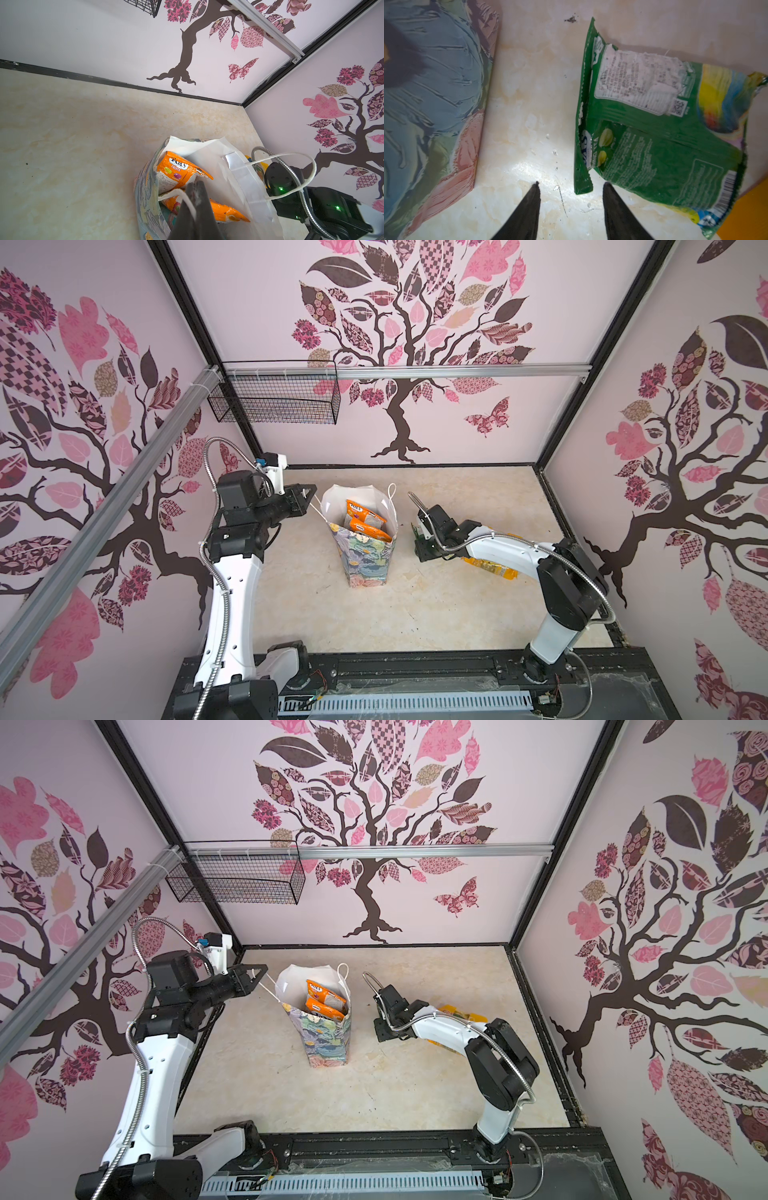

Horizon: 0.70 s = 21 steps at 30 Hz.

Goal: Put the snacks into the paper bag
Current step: 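Close the right gripper on the green packet's edge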

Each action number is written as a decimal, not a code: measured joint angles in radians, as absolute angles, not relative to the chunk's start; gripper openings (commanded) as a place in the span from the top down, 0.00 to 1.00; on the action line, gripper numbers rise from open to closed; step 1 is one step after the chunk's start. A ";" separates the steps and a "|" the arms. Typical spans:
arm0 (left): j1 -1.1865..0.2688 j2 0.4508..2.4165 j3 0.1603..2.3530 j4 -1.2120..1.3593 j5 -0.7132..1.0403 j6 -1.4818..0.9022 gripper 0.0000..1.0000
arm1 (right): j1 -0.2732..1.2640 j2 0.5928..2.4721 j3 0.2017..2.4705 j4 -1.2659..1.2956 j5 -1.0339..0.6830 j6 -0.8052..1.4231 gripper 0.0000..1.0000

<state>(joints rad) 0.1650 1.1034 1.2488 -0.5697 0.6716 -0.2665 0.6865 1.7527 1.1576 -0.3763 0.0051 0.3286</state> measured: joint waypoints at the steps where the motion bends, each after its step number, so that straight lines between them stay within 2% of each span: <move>1: 0.165 1.103 1.249 -0.570 0.672 -0.266 1.00 | 0.686 1.762 1.161 -0.374 0.007 0.329 0.50; 5: 0.167 1.103 1.249 -0.570 0.673 -0.266 1.00 | 0.686 1.802 1.174 -0.370 0.025 0.329 0.52; 16: 0.171 1.103 1.249 -0.570 0.680 -0.274 1.00 | 0.693 1.864 1.233 -0.383 0.049 0.325 0.68; 21: 0.171 1.103 1.249 -0.569 0.682 -0.279 1.00 | 0.693 1.886 1.262 -0.400 0.077 0.325 0.69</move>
